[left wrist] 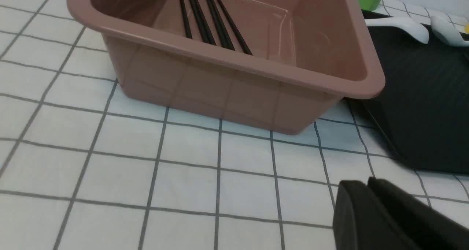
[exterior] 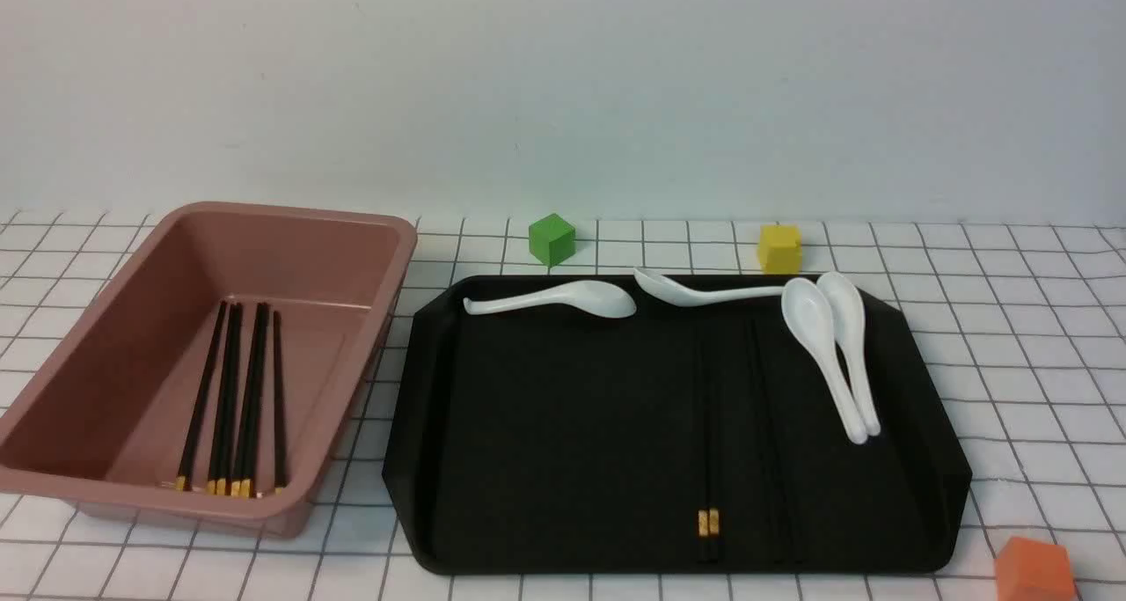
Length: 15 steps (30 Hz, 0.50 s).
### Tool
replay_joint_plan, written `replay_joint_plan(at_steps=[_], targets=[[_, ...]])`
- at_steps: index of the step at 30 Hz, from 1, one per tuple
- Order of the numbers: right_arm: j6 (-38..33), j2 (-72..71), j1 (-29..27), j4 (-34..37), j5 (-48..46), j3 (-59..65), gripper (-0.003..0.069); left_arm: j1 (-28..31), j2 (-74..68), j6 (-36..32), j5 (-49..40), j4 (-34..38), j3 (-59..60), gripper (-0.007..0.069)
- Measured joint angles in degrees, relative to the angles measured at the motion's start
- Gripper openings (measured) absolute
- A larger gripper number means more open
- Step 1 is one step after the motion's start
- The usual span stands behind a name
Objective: On white black tablecloth take chopsticks from black tray and put them in box.
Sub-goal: 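Move the gripper over the chopsticks on the black tray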
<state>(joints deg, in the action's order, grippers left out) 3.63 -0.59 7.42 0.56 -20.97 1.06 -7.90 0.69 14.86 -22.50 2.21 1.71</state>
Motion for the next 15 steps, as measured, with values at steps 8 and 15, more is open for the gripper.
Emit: replay_joint_plan(at_steps=[8,15], targets=[[0.00,0.00,0.00,0.00,0.00,0.00,0.0240,0.00,0.00,0.00,0.00,0.00,0.00,0.0058],[0.00,0.00,0.00,0.00,0.00,0.00,0.0240,0.00,0.00,0.00,0.00,0.00,0.00,0.0060]])
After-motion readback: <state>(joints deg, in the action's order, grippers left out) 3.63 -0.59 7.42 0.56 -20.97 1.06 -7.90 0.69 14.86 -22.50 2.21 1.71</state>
